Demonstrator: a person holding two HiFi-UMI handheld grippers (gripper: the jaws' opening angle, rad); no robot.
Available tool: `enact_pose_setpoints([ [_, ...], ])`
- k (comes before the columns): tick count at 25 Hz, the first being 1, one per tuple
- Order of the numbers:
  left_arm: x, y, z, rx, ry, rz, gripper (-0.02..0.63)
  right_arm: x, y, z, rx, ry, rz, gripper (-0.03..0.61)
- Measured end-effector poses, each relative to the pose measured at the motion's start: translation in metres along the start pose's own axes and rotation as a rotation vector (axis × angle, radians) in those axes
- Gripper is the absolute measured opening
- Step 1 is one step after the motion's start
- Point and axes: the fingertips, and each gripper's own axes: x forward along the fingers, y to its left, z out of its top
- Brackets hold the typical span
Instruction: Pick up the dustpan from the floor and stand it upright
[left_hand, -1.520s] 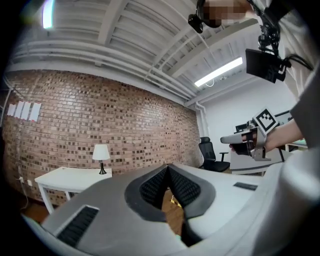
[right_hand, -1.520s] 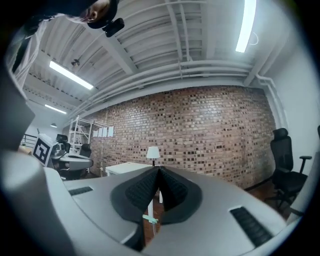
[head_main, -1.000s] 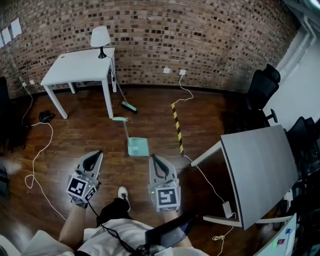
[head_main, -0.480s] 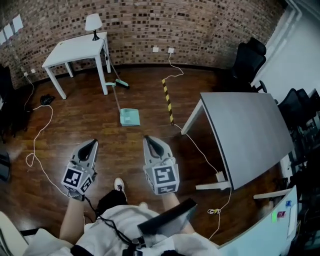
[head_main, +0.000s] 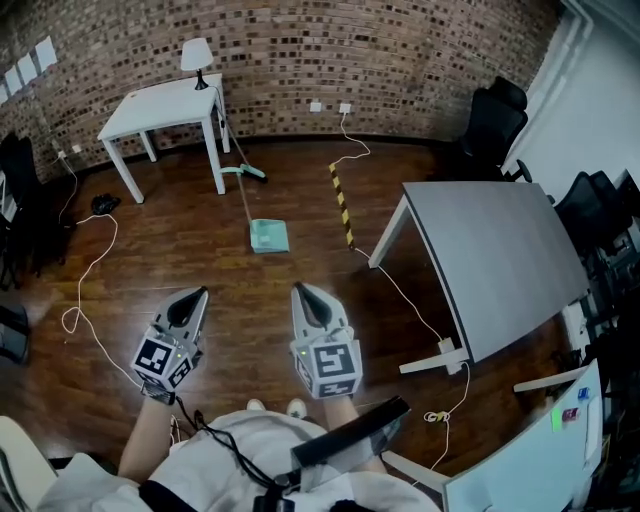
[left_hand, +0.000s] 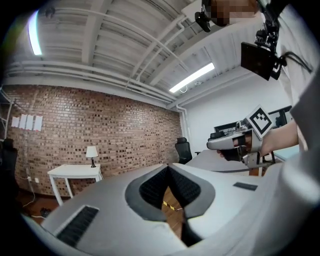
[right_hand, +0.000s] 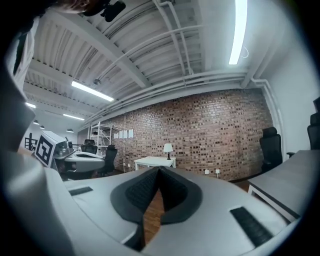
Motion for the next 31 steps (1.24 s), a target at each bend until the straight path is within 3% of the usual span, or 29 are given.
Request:
enact_pose_setpoints([
  [10, -0.009, 0.012, 0.017, -0.001, -0.031, -0.010, -0.005, 0.003, 0.023, 0.031, -0.052, -0.070, -0.001, -0.011],
  [31, -0.007, 0.024, 0.001, -0.019, -0.014, 0.037, -0.005, 0.012, 0.027, 0.015, -0.035, -0.045, 0.036, -0.012],
])
